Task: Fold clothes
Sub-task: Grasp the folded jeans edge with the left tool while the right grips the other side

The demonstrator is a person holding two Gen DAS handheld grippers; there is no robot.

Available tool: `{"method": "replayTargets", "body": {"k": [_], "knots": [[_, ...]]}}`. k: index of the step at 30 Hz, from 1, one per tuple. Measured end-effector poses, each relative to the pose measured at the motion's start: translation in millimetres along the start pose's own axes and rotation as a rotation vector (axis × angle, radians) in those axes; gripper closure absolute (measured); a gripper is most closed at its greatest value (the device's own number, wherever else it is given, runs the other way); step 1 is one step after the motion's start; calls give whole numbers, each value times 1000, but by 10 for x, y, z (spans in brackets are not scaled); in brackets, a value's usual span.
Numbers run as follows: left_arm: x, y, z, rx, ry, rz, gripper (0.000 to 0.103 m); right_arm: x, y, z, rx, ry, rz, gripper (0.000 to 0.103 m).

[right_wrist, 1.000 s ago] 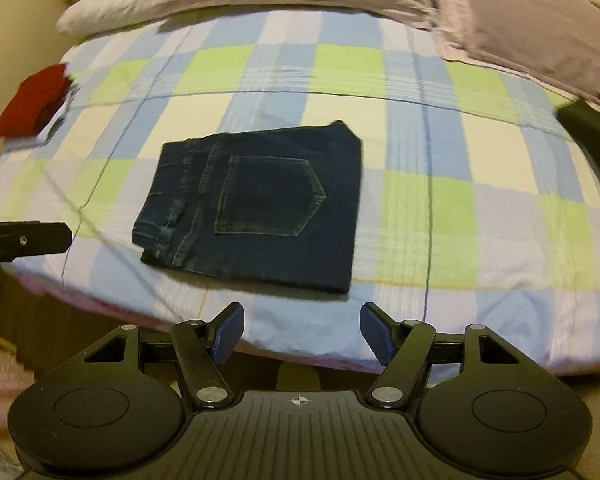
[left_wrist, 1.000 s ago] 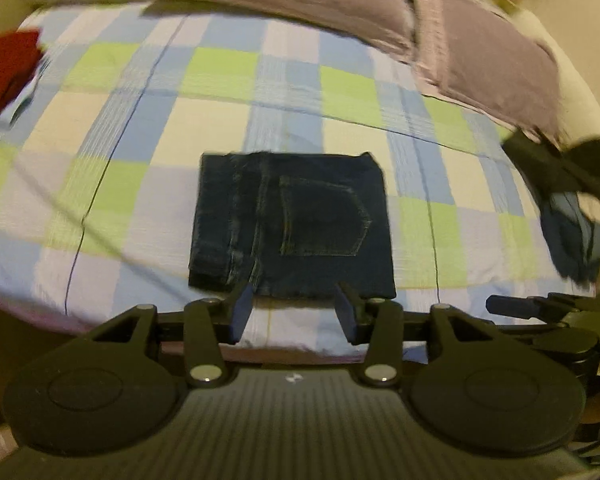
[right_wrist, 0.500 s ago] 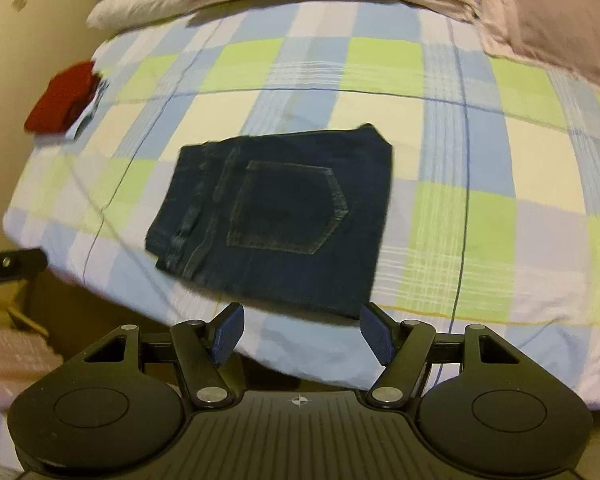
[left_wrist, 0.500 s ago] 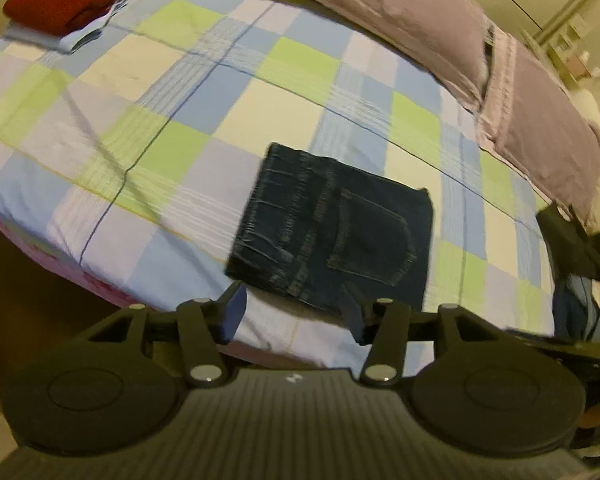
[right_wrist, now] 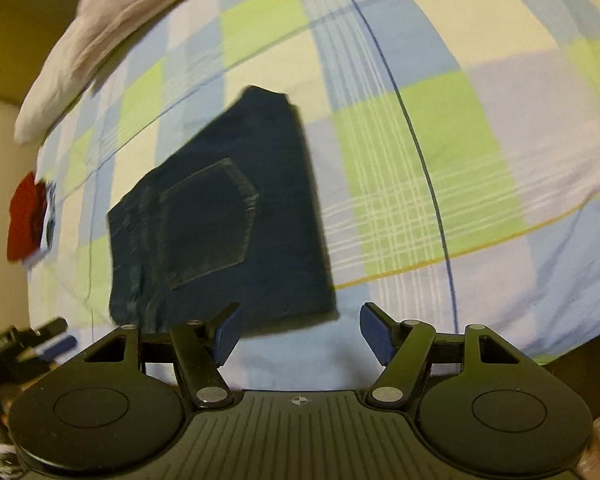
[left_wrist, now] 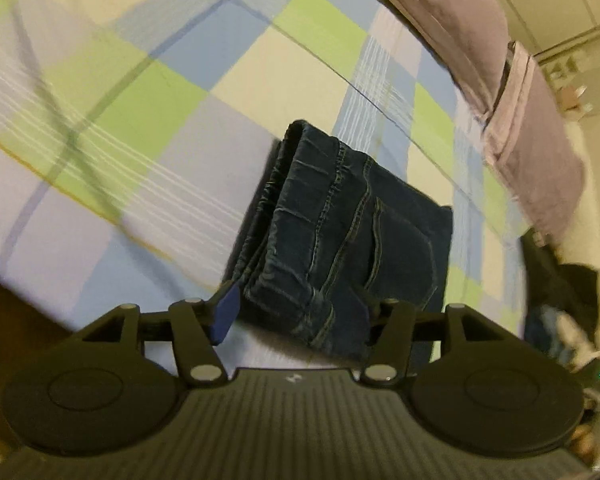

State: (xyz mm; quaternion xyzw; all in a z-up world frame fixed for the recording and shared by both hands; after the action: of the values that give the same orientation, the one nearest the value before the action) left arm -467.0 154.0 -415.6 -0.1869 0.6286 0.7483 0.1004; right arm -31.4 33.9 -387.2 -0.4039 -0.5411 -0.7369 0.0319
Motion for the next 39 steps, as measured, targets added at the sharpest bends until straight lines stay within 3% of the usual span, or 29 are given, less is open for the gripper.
{"method": "replayTargets", "body": {"k": [6,10,15,25,30,31,33,39], "knots": [[224,-593,200,83,22,-140,46,-225,-400,167,-59,-53,69,34],[260,-810,268,91,-8,-189,44,-307,-584,256,-95,-74,142,34],[313,-975,352,98,29,-264,44,-412,-780,349,-120,-89,206,34],[184,-1146,425,93,31,-332,42,-476,-1029,568,-143,-111,393,34],[234,-1153,401,93,56,-360,55,-448,-1104,586,-102,-64,460,35],[262,-1164,399,94,58,-359,63,-465,-1094,584,-94,-60,471,42],[290,-1199,403,98,64,-363,63,-521,-1094,584,-79,-56,480,51],[177,-1233,421,80,60,-348,64,-495,-1195,640,-74,-47,496,52]]}}
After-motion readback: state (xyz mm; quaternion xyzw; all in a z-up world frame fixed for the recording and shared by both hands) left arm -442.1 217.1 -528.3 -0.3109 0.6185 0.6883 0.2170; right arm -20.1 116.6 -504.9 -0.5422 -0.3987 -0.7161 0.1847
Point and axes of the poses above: each gripper's, at about its wrist camera, not at the fingertips, and y roughly against the way its jaws point, x to its left, z to its top, the point moved 5 cm from there along -y, roughly the way its jaws point, and after that the axes turned 11 degrees about z, right-handed, at the moved point
